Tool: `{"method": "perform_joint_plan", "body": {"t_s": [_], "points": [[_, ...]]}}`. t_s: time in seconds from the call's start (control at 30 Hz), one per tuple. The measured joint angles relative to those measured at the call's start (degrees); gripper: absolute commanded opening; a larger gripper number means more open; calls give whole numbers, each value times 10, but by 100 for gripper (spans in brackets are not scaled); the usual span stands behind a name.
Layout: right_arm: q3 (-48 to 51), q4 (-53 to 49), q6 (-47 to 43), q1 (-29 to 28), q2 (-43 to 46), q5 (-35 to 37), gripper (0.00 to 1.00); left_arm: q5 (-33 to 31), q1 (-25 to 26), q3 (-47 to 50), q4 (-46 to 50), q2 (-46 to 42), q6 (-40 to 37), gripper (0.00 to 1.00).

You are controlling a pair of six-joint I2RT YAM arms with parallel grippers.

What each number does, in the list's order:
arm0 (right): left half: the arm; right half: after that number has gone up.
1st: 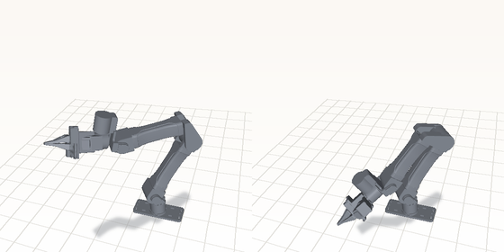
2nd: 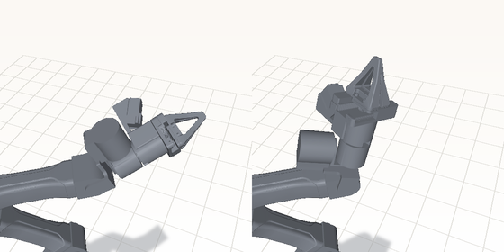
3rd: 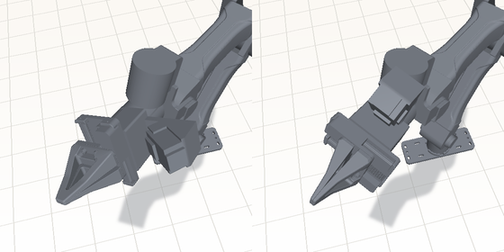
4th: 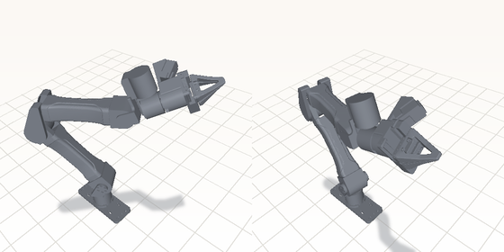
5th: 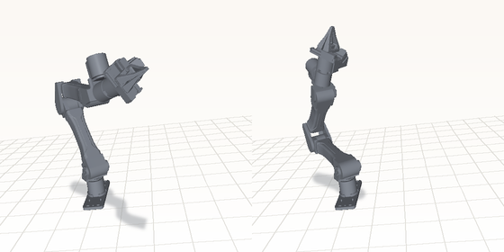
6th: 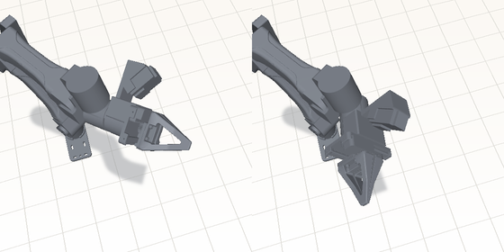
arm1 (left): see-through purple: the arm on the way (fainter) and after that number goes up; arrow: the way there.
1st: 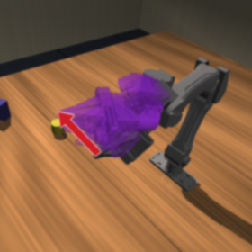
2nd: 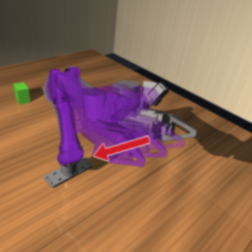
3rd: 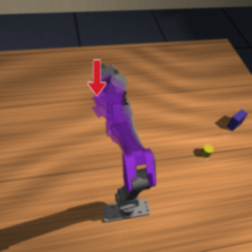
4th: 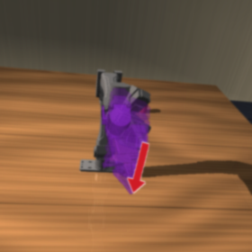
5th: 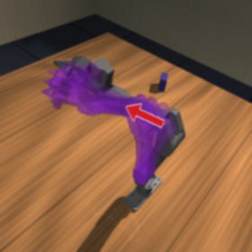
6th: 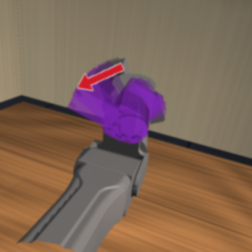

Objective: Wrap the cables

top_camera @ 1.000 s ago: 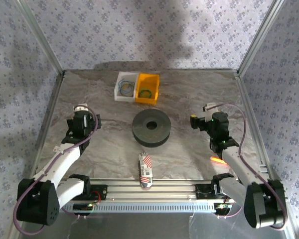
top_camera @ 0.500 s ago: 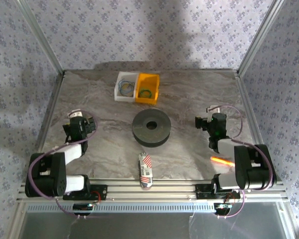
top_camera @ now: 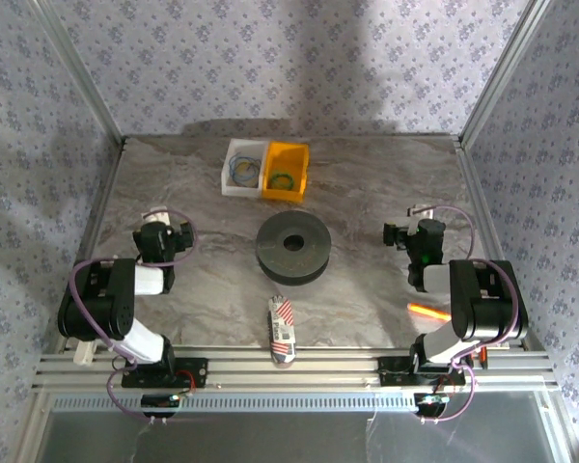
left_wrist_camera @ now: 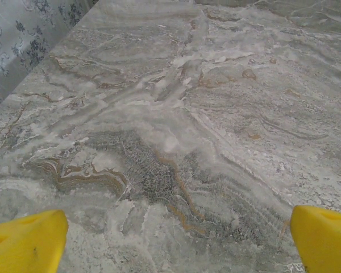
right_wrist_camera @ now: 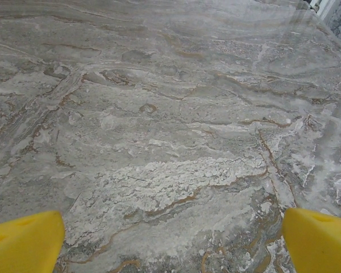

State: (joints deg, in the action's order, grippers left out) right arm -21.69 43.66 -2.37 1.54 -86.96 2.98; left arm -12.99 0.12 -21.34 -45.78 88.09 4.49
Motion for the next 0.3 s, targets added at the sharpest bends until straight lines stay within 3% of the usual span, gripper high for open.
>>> {"method": "perform_joint_plan", "body": {"t_s": [0.3], "points": [[0, 2, 0, 1, 0, -9, 100, 2, 0, 0, -7, 0, -4, 100]]}}
